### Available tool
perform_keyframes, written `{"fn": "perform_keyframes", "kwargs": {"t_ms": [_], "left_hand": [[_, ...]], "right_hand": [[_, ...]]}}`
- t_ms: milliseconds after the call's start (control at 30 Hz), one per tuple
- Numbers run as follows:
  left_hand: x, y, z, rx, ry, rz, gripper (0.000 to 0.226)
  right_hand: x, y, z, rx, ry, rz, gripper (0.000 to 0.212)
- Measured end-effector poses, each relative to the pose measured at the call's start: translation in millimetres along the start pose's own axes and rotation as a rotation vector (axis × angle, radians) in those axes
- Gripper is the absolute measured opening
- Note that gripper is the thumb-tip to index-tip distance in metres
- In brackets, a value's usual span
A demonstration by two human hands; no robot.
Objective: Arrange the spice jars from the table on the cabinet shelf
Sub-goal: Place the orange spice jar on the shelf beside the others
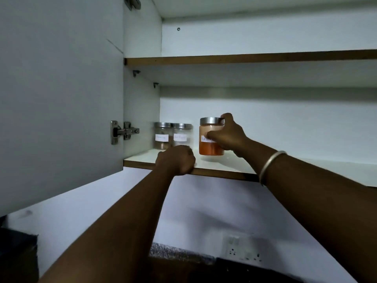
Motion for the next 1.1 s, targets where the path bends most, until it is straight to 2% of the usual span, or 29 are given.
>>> {"fn": "perform_keyframes", "kwargs": {"t_ms": [200,367,633,700,800,833,867,967,1033,1100], "left_hand": [[-6,5,10,-0.011,0.017,0.006,0.045],[-6,9,13,0.022,0.010,-0.029,0.035],[-5,12,16,0.009,0.042,0.056,0.038],[-4,9,13,0.030,0.030,0.043,0.032],[-6,10,16,0.076,0.010,-0.014,0.031],[-6,11,14,0.096,0.013,-0.031,0.032],[-6,12,13,0.127,0.020,-0.046,0.031],[-7,15,8,0.233,0.034,-0.087,0.032],[-6,16,3,0.276,0.042,-0.090,0.037],[-4,15,-1,0.293,0.045,-0.101,0.036]], "right_hand": [[19,47,61,-0.077,0.125,-0.066,0.063],[24,66,88,-0.117,0.147,-0.178,0.067],[29,72,97,-0.178,0.180,-0.115,0.067],[28,72,92,-0.188,0.196,-0.079,0.078],[32,74,85,-0.237,0.287,-0.045,0.119],[33,70,79,-0.261,0.324,-0.041,0.123],[33,64,75,-0.285,0.357,-0.025,0.119],[34,47,60,-0.390,0.392,-0.048,0.078],[31,38,42,-0.484,0.369,-0.150,0.060],[22,32,17,-0.537,0.306,-0.253,0.032]]}}
Point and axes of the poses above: each hand's wrist, its own z-axis towards the middle knuckle, its own y-axis out of the palm, x = y × z, the point moved 1 cm from there along z, towards the middle knuckle
